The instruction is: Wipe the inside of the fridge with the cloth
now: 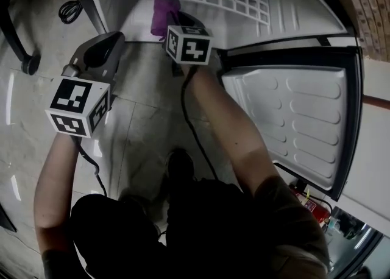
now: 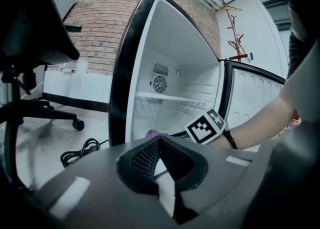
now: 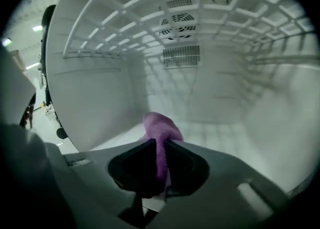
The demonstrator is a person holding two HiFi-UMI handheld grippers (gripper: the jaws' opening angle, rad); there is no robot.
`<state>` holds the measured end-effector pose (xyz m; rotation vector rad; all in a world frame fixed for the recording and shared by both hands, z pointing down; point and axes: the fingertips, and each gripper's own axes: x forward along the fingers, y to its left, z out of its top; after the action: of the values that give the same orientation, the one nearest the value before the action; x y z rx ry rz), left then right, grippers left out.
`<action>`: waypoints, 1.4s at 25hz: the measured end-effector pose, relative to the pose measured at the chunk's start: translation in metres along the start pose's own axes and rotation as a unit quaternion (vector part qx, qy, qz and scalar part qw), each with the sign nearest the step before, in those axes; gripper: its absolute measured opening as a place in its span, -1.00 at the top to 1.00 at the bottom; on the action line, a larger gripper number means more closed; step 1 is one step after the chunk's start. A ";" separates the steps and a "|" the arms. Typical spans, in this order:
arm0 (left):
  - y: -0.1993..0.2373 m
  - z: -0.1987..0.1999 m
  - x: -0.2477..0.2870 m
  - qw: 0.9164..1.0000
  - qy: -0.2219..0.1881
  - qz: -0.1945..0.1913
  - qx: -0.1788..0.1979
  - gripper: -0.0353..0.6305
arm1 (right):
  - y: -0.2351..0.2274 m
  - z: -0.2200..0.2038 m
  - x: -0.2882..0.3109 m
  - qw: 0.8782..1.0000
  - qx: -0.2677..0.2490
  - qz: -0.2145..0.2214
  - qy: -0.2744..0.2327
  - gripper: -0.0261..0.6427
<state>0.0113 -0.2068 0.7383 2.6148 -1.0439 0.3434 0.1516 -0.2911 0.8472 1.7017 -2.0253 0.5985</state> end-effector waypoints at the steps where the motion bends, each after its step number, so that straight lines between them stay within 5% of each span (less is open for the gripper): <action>1: -0.002 0.000 0.002 1.000 0.000 -0.003 -0.002 0.83 | -0.016 -0.004 -0.004 1.000 0.005 -0.023 0.005 0.77; 8: -0.024 0.003 0.020 0.999 0.011 -0.033 0.010 0.84 | -0.100 -0.025 -0.037 0.984 0.052 -0.163 0.047 0.77; 13: -0.039 0.008 0.030 0.998 0.015 -0.052 0.011 0.84 | -0.136 -0.038 -0.063 0.961 0.116 -0.239 0.081 0.77; 20: -0.056 0.029 0.038 0.997 0.005 -0.070 0.037 0.83 | -0.113 0.039 -0.101 0.966 0.166 -0.180 -0.079 0.77; 24: -0.060 0.043 0.043 0.997 -0.008 -0.072 0.035 0.84 | -0.115 0.071 -0.122 0.958 0.147 -0.196 -0.152 0.77; 35: -0.056 0.017 0.044 0.998 0.012 -0.062 0.021 0.84 | -0.151 0.008 -0.093 0.943 0.207 -0.256 -0.054 0.77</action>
<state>0.0832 -0.2023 0.7262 2.6891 -0.8716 0.3703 0.3145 -0.2446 0.7953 2.4405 -1.4813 0.7935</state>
